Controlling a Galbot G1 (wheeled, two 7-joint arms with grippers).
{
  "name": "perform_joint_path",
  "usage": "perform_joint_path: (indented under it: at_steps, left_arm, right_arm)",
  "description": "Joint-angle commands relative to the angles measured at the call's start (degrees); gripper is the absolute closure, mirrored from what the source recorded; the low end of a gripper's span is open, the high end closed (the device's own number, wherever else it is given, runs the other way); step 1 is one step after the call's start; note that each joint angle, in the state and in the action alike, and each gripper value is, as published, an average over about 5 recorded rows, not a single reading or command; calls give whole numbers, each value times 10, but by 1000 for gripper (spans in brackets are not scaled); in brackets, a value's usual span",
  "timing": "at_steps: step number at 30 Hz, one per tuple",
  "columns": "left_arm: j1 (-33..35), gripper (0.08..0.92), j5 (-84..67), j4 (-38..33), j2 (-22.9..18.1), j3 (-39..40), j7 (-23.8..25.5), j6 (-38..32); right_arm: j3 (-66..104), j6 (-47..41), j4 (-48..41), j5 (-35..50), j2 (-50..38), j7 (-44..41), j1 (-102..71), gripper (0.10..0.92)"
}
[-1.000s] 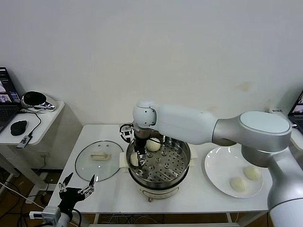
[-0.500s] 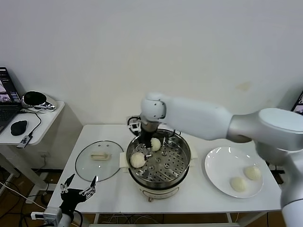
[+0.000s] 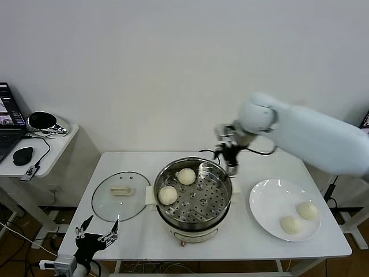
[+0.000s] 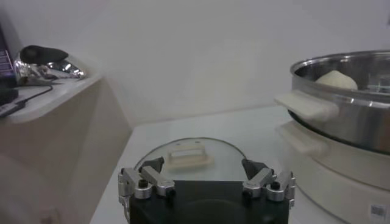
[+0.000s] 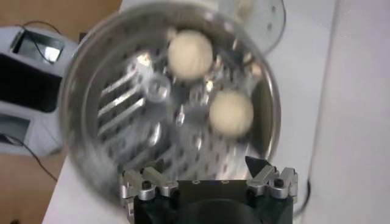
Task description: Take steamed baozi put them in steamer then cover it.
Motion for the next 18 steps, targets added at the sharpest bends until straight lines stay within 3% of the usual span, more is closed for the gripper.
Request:
perform_joint_path:
  at_steps: [1,18]
  left_arm:
    - [2,177,1,-1,-2,2,0,1]
    - [8,177,8,16,-6,2,2,2]
  right_arm:
    - [54,61,47,-80,-152,-19,-68,203]
    - [219,116,-11,-210,-151,-14,-333,203]
